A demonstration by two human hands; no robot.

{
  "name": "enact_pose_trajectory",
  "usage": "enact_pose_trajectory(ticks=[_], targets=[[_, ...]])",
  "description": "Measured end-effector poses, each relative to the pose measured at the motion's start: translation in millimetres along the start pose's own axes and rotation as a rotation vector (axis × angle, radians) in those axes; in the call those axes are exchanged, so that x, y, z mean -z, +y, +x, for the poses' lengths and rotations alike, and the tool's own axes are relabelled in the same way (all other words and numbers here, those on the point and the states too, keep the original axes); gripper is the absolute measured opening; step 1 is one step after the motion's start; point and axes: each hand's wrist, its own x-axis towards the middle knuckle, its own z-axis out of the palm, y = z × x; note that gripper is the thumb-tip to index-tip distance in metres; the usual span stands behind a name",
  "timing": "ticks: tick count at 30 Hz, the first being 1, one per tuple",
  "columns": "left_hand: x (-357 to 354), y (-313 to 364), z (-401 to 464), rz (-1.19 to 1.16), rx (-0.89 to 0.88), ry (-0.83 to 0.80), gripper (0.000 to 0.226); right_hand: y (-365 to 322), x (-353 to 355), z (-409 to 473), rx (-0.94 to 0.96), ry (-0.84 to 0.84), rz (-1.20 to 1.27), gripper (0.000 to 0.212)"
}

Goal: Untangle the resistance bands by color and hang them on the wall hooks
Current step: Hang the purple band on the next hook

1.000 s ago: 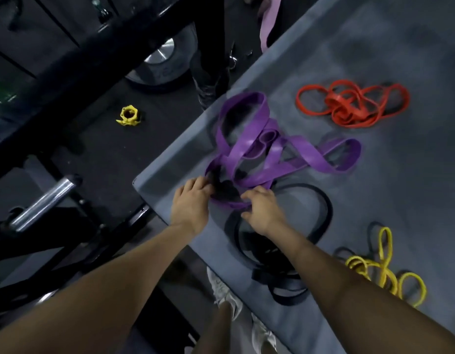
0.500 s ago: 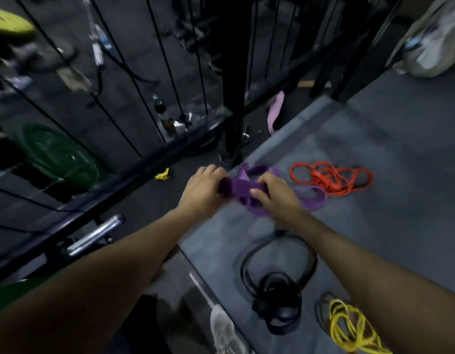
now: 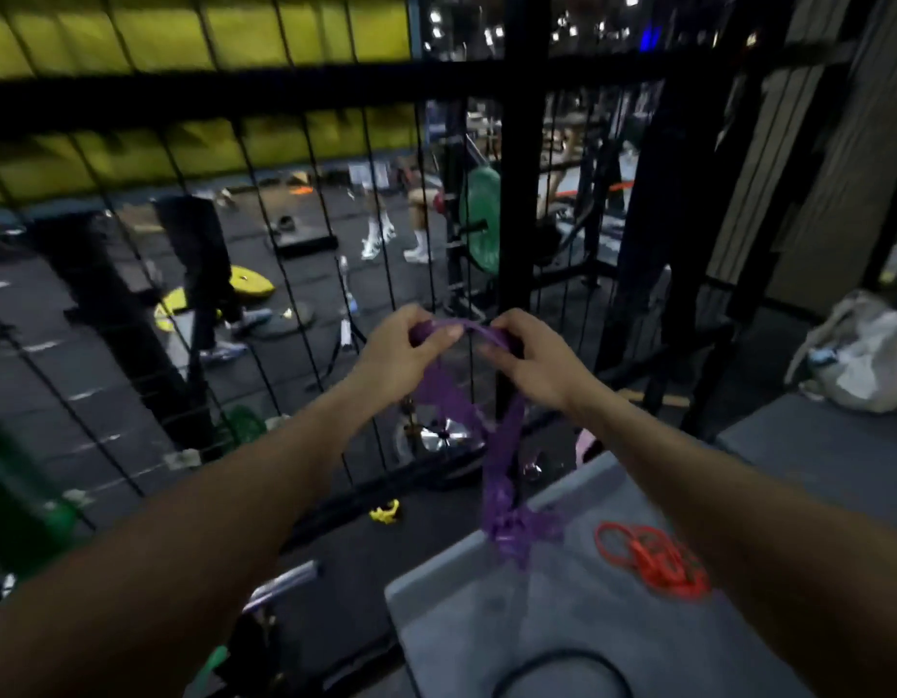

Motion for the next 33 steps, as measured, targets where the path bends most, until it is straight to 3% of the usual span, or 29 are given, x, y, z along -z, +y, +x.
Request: enact_pose_trajectory(ticks=[6,14,19,22,27,33], targets=[[92.1,79.9,11.6,-0.109,-0.058,0.123,0.024,-103.1,36.0,45.3,0.159,0.078,0.109,0.007],[192.1,150.8,21.8,-0.273,-0.155,0.289,0.018,-210.6,58.1,94.7,0.347,0.211,0.183,0.019],[259.2,153.2,20.1,-0.269,-0.161,0.285,0.008,-264.1,53.5,121.0,0.419,0.276,0.129,0.026],[297.4,144.5,17.8,-0.329,-0.168,0.288,0.019,-290.1,41.4,137.9,0.454,0.281,0.130,0.036],[340.0,128.6,9.3,-0.378,-0.113,0.304,0.013,-324.3,10.5,156.4,0.457,0.168,0.251,0.018],[400.9,112.1,0.9,-0.278,-0.024,0.204,0.013,-352.6,-26.5,180.8,0.431,0.086,0.327,0.033]])
